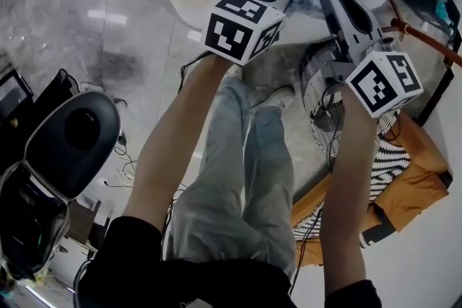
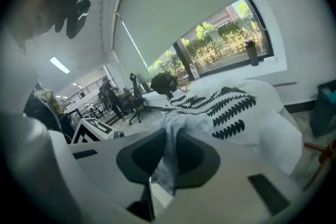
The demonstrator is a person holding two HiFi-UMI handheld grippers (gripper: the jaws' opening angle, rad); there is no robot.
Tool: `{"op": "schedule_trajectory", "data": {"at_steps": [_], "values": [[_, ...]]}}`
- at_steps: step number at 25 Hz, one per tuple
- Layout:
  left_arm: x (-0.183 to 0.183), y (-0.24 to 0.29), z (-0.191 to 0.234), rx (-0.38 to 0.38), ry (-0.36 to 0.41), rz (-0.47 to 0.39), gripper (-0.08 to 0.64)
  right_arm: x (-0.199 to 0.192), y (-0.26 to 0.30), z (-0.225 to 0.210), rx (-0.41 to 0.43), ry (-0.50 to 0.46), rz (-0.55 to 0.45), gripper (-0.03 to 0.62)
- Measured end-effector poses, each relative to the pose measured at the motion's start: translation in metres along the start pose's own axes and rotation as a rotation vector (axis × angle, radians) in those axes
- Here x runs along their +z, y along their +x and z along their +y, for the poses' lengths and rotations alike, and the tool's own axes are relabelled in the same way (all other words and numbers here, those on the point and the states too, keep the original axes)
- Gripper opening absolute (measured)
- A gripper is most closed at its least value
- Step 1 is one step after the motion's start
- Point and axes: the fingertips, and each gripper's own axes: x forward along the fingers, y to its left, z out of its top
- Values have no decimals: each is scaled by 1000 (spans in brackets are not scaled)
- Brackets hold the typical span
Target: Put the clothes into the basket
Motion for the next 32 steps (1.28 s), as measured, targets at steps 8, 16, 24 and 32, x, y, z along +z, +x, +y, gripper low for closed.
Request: {"op": "schedule_trajectory", "data": {"at_steps": [8,16,24,32], "values": [[22,-34,-126,-66,22,-100,40,23,-125,23,25,-98,-61,46],[45,-44,-273,-215,75,-159,40,56,-271,22,-43,-99,-221,46],[42,-34,-413,-372,129,-121,40,52,-419,1,-202,-65,-350,44],[-60,9,-478,-396,220,96,40,-39,-499,-34,-395,11,-292,44]]}}
